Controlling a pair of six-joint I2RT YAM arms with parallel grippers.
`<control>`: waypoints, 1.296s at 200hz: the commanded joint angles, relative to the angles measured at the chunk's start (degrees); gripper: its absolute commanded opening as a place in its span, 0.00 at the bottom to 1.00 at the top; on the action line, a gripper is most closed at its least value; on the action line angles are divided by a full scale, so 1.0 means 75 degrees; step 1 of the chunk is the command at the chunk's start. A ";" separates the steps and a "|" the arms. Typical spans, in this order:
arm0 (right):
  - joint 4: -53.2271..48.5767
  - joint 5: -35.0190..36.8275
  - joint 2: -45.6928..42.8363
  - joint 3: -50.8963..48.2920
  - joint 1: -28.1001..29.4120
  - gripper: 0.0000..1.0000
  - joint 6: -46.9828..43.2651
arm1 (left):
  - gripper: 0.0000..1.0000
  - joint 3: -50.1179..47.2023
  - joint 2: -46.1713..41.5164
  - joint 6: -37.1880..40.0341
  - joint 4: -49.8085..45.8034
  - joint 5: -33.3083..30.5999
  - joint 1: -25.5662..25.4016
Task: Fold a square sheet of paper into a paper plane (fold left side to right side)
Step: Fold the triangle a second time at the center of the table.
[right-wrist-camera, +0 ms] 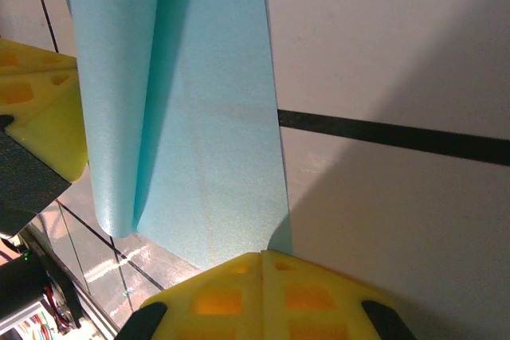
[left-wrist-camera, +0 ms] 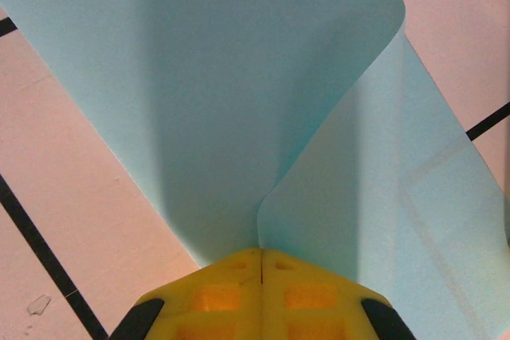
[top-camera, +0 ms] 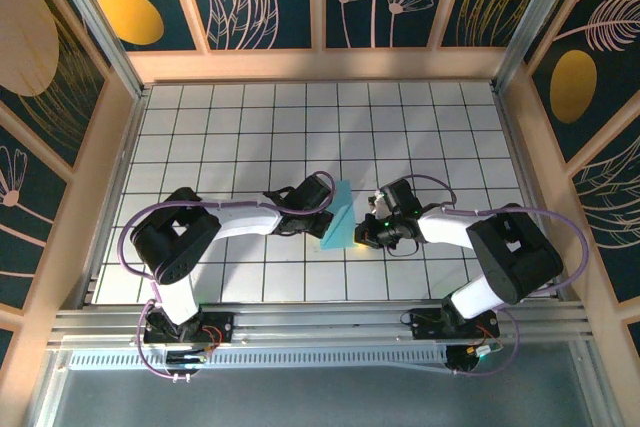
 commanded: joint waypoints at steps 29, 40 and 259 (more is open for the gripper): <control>-0.0726 0.0733 0.0361 -0.0168 0.0064 0.00 -0.0110 | 0.00 0.0093 -0.0103 -0.0041 0.0003 -0.0019 0.0065; -0.0723 0.0749 0.0345 -0.0183 0.0070 0.00 -0.0100 | 0.00 0.0082 -0.0116 -0.0028 -0.0007 -0.0067 0.0060; -0.0761 0.0761 0.0406 -0.0130 0.0064 0.00 -0.0124 | 0.00 -0.0023 -0.0120 0.0079 0.0161 -0.0106 0.0066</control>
